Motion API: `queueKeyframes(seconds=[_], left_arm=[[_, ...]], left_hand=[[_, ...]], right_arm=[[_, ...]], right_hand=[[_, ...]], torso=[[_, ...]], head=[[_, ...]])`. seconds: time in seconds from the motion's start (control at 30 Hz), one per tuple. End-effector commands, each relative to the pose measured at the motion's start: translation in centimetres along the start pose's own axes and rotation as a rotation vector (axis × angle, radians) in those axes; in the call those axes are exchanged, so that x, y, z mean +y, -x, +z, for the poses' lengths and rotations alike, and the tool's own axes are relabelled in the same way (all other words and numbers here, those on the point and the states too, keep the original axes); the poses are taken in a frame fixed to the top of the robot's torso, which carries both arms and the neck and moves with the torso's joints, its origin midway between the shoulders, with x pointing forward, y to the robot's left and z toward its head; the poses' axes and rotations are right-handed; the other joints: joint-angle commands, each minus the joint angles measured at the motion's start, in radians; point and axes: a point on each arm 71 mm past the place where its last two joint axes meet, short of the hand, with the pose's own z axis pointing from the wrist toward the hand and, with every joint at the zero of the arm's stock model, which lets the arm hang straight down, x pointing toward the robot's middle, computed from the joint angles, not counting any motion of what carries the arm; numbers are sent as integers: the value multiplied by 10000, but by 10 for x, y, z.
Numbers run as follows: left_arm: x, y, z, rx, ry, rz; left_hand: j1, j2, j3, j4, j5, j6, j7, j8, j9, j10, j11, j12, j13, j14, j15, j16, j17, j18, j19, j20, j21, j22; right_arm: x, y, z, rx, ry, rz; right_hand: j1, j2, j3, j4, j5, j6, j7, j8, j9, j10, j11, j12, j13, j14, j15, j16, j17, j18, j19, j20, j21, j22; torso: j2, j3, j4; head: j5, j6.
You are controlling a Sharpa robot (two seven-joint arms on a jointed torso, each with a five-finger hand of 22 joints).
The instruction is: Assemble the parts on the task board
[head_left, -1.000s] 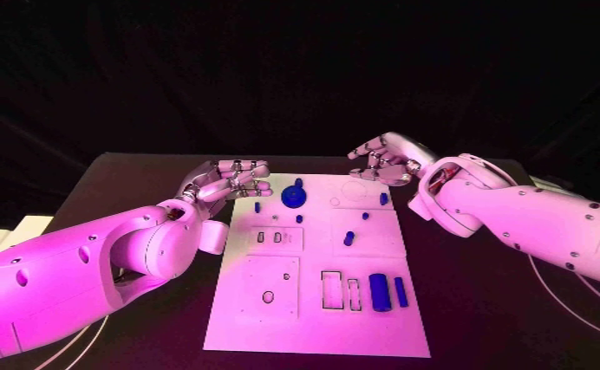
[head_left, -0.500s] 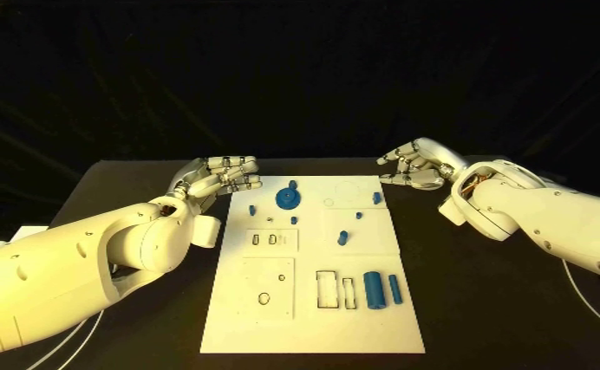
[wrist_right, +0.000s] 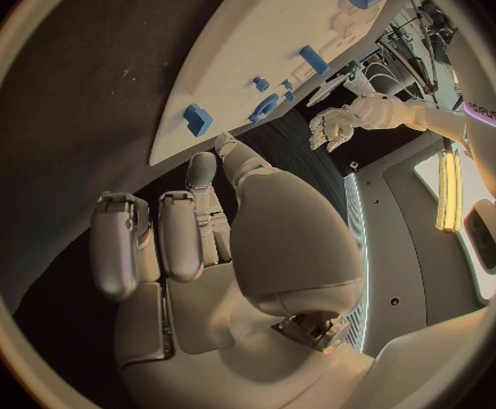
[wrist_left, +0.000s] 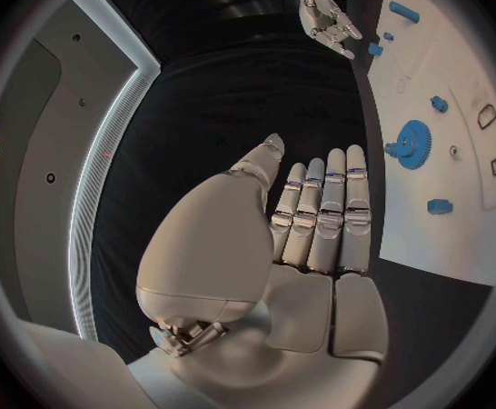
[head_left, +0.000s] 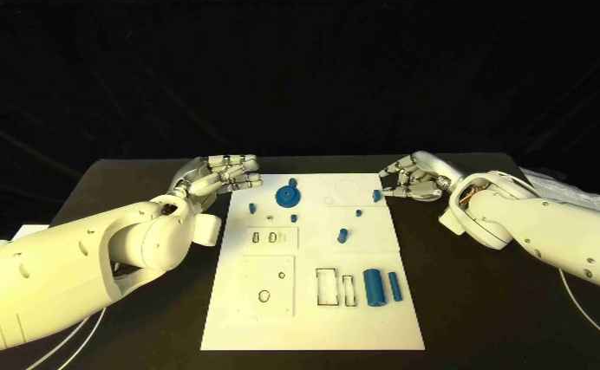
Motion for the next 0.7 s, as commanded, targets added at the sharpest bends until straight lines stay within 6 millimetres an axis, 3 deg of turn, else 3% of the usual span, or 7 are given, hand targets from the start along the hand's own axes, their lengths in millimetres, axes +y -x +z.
queueKeyframes(seconds=[0.03,0.7], left_arm=[[-1,-3,0,226,-105,-150],[1,-6,1,375,48,-210]], left_hand=[[-122,-13,-8,-59,-15,-51,39,-43,10,-67,24,31,3,-72,-12,-38,-21,-72,-64,-11,-39,-21],[-158,-10,-21,-62,-32,-54,61,-45,10,-77,39,33,3,-82,-5,-39,-34,-60,-66,6,-53,-32]], right_arm=[[-1,-8,0,392,84,-78],[-8,-23,6,739,-146,-155]], right_hand=[[13,-122,-57,-48,-62,-53,-3,-45,-7,-30,3,-29,-8,424,14,-30,8,50,-36,5,-43,93],[153,72,-19,-148,-153,186,-38,76,42,109,-34,110,93,433,-12,-32,32,45,-16,-9,-31,124]], torso=[[3,-9,1],[2,-6,0]], head=[[10,-52],[49,-94]])
